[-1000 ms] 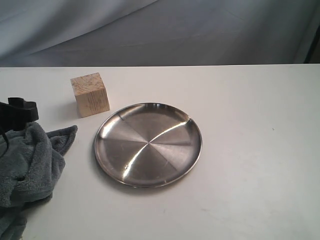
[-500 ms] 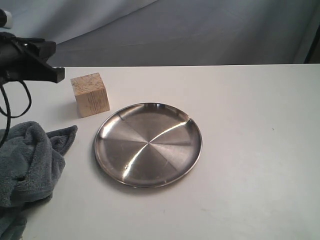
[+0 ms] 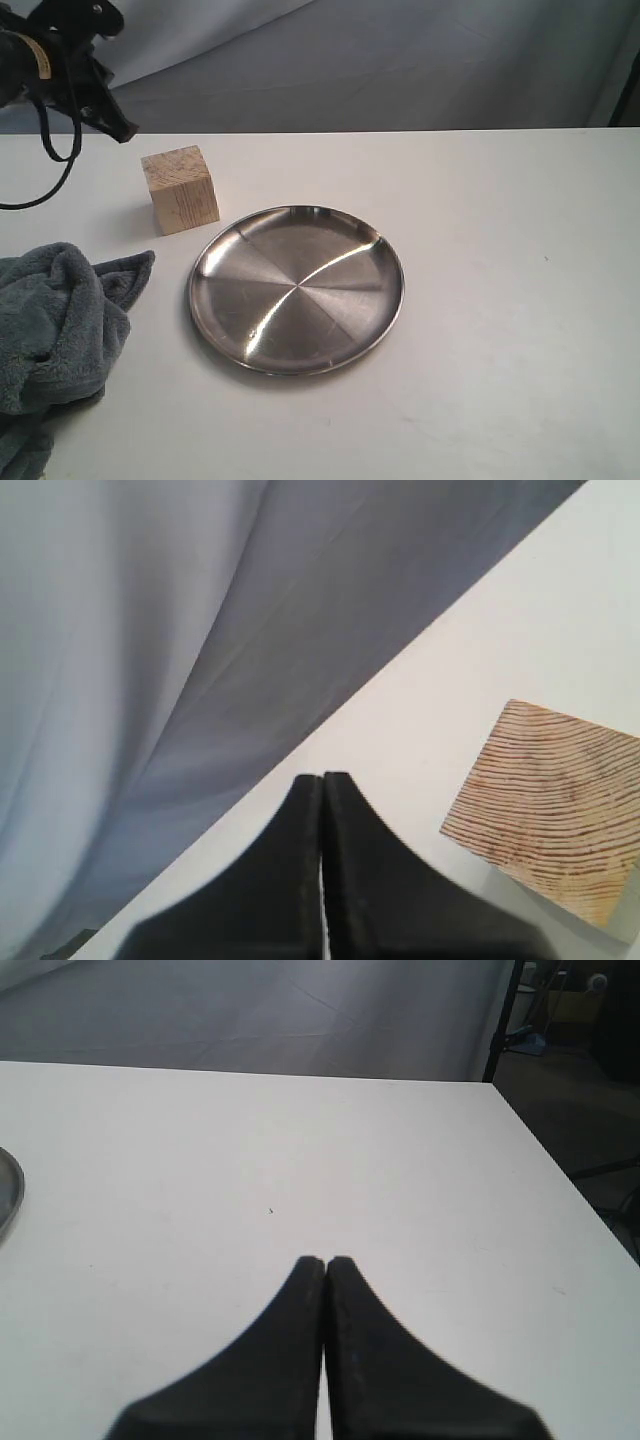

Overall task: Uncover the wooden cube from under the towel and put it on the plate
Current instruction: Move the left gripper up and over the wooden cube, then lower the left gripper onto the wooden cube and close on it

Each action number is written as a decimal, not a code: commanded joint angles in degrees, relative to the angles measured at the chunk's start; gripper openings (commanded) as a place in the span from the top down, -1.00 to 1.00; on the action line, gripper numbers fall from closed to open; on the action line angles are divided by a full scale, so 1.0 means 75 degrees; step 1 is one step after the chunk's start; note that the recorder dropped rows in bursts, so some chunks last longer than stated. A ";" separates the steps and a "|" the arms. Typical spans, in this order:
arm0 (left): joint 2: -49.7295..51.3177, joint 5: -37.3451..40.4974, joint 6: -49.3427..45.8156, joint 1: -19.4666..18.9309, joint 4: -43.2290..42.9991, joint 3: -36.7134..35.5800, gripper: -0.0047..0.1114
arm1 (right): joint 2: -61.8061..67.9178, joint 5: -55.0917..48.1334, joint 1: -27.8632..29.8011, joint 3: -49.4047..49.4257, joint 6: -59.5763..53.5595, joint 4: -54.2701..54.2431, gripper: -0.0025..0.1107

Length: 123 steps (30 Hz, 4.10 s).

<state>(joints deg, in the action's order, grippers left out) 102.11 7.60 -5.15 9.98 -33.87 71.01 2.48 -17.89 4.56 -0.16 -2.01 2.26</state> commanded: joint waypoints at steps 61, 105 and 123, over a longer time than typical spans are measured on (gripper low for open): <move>0.3082 0.3241 -0.7319 -0.0111 0.6844 0.3196 -0.88 | -0.0035 0.0016 -0.0006 0.0021 -0.0073 0.0010 0.96; 0.4560 0.5471 -0.6895 -0.0341 0.6868 0.5227 0.92 | -0.0035 0.0016 -0.0006 0.0021 -0.0073 0.0010 0.96; 0.4173 0.5299 -0.6749 -0.0354 0.7730 0.5227 0.92 | -0.0035 0.0016 -0.0006 0.0021 -0.0073 0.0010 0.96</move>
<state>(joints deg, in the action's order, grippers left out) 136.35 48.11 -56.49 7.33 21.79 110.00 2.48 -17.89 4.56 -0.16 -2.12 2.26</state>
